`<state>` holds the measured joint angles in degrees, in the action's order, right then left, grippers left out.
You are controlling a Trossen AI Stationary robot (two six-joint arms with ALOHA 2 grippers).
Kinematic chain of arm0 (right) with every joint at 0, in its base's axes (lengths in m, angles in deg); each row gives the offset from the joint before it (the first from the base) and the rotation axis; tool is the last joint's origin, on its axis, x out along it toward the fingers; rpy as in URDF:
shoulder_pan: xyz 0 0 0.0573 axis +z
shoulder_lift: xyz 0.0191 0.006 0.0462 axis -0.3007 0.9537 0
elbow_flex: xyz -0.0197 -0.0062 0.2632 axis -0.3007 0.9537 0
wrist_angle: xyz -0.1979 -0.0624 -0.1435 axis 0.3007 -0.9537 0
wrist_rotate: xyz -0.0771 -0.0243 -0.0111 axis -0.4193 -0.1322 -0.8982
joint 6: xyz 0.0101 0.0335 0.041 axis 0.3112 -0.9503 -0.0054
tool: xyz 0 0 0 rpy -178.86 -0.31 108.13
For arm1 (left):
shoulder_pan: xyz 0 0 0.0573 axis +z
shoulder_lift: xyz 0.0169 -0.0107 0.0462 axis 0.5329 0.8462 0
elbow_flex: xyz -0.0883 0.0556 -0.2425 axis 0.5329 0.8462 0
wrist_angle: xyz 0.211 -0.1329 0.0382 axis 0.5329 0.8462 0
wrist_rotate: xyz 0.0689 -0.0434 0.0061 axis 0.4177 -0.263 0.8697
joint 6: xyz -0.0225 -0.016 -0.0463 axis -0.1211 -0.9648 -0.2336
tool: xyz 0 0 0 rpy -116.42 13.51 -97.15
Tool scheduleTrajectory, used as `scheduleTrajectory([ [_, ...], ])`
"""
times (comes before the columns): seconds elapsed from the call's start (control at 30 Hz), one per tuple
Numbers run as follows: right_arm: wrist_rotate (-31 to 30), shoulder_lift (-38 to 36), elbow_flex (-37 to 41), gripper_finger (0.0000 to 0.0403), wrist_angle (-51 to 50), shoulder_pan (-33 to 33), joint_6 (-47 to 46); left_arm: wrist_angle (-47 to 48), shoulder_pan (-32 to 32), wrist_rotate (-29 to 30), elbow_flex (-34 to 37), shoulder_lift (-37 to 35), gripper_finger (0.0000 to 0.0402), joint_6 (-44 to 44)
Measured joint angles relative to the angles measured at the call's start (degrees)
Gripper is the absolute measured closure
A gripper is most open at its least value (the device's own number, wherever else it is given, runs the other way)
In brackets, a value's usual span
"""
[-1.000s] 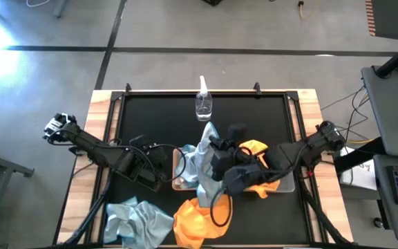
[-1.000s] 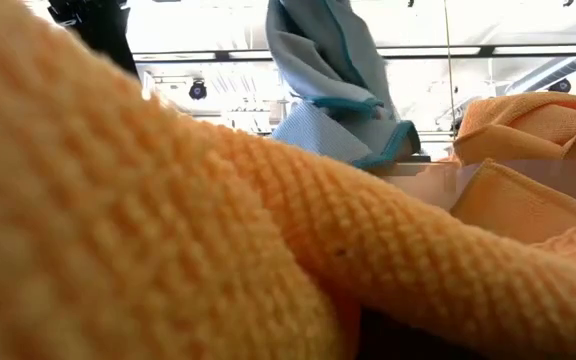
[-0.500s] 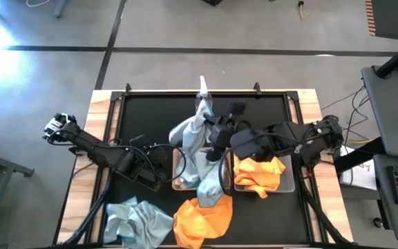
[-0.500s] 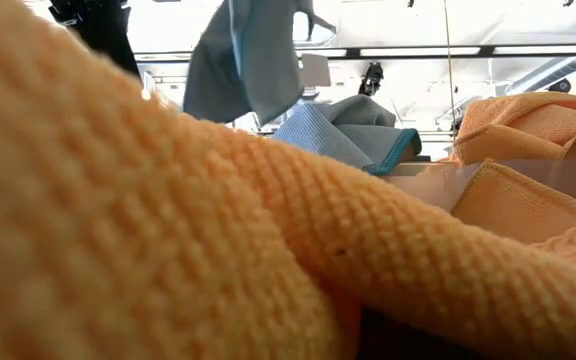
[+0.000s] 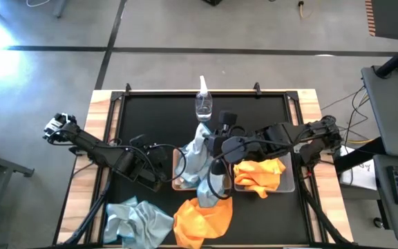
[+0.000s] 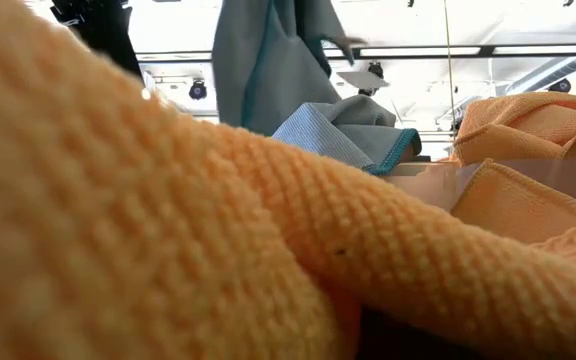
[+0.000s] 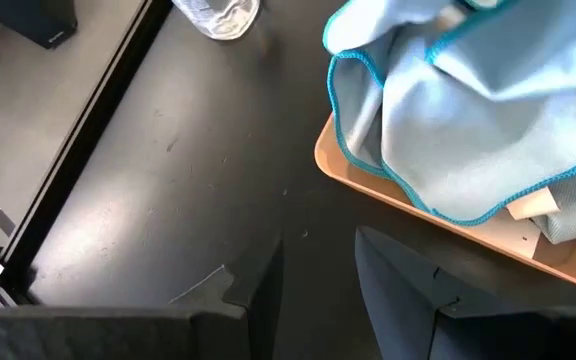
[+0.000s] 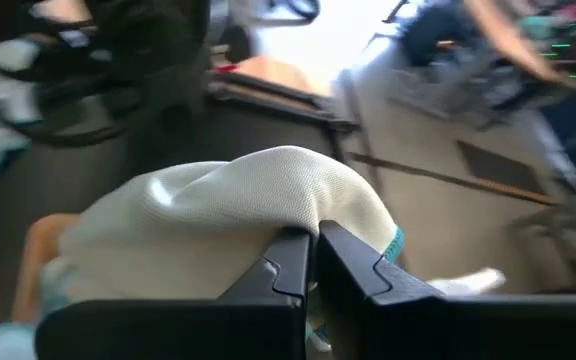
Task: Sort microfiber towel by color & place in baskets
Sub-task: Put the blue towel into the orange bin
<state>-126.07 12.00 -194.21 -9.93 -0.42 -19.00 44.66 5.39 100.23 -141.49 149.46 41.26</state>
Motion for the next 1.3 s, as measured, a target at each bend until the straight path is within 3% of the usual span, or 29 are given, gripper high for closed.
scheduleTrajectory([
  [0.2,10.23,0.04,0.28,0.0393,0.26,0.03,-0.08,0.0,0.0,0.0,0.0,0.0,0.0288,0.0],
  [0.57,10.26,0.04,3.81,0.0393,-0.23,-0.62,-0.01,-0.05,0.0,0.02,0.0,0.0,0.0288,-0.11],
  [1.0,10.26,0.06,17.92,0.0393,-0.63,-1.5,-5.71,-0.15,-0.01,0.04,0.0,0.0,0.0288,-0.13],
  [1.3,8.4,0.07,25.8,0.0393,13.49,-3.75,-6.57,-0.2,-0.02,0.04,0.0,0.0,0.0288,-0.16],
])
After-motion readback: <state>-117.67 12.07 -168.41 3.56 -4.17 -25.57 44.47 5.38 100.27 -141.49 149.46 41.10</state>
